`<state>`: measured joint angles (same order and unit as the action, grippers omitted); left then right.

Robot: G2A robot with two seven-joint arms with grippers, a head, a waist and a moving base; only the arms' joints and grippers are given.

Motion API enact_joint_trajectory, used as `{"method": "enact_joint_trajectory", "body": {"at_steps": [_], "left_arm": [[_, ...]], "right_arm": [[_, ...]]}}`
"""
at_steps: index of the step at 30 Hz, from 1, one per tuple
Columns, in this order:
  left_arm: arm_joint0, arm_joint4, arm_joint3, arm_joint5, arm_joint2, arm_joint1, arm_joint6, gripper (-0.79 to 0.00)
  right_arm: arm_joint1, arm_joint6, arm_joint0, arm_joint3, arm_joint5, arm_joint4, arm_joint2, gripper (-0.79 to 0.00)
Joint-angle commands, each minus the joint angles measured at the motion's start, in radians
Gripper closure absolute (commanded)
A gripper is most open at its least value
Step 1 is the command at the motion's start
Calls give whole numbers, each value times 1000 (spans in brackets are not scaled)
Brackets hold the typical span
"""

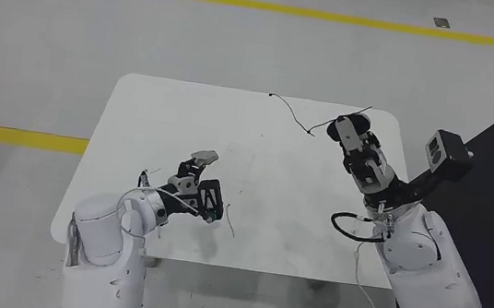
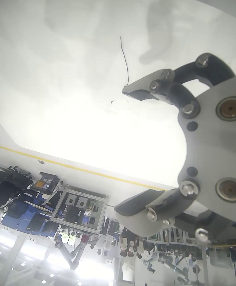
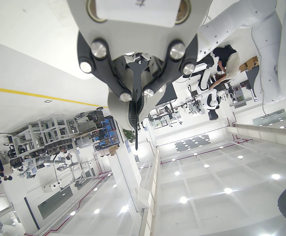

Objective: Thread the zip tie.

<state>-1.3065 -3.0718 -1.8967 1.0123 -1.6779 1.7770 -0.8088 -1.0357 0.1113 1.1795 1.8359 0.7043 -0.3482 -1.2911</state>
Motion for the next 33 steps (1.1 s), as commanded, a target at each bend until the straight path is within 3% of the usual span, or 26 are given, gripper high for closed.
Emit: {"method": "enact_joint_trajectory", "body": {"at_steps": [1, 2, 4, 8, 28, 29, 30, 33], "left_arm": [[4, 0, 12, -2, 3, -3, -1, -785], [18, 0, 36, -25, 2, -4, -24, -785], [68, 0, 58, -40, -75, 11, -40, -785], [207, 0, 189, -17, -229, 86, -16, -785], [207, 0, 189, -17, -229, 86, -16, -785], [212, 6, 165, -109, -221, 74, 16, -785], [207, 0, 142, -274, -215, 69, 41, -785], [203, 0, 134, -713, -218, 86, 16, -785]], "right_arm": [[0, 0, 0, 0, 0, 0, 0, 0], [0, 0, 0, 0, 0, 0, 0, 0], [0, 0, 0, 0, 0, 0, 0, 0], [0, 0, 0, 0, 0, 0, 0, 0], [0, 0, 0, 0, 0, 0, 0, 0], [0, 0, 0, 0, 0, 0, 0, 0], [0, 0, 0, 0, 0, 0, 0, 0], [0, 0, 0, 0, 0, 0, 0, 0]]}}
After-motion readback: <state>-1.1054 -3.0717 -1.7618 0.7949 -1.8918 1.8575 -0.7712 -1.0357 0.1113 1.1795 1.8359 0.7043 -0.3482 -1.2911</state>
